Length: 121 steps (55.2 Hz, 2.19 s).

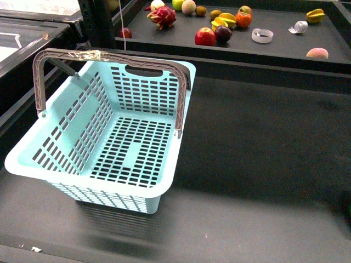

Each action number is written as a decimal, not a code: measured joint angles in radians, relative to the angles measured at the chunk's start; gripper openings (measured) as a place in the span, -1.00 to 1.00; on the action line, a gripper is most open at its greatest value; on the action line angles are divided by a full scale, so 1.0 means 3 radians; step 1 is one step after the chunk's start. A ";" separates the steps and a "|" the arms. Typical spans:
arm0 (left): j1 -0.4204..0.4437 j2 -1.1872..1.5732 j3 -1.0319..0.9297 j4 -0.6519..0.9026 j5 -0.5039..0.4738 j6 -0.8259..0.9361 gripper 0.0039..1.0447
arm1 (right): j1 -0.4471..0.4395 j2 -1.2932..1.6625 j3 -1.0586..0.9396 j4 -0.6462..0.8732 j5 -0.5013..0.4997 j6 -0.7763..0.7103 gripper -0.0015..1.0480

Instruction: Pick mango with right arm and hold basket with left

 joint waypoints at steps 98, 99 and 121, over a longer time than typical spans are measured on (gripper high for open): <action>-0.0960 0.5711 0.4309 0.0615 0.0913 -0.1640 0.85 | 0.0001 0.0000 0.0000 0.0000 0.0004 0.0000 0.84; -0.0961 0.5721 0.4322 0.0608 0.0913 -0.1639 0.83 | 0.0001 0.0000 0.0000 0.0000 0.0004 0.0000 0.84; -0.0965 0.5734 0.4383 0.0593 0.1005 -0.1747 -0.45 | 0.0001 0.0000 0.0000 0.0000 0.0004 0.0000 0.84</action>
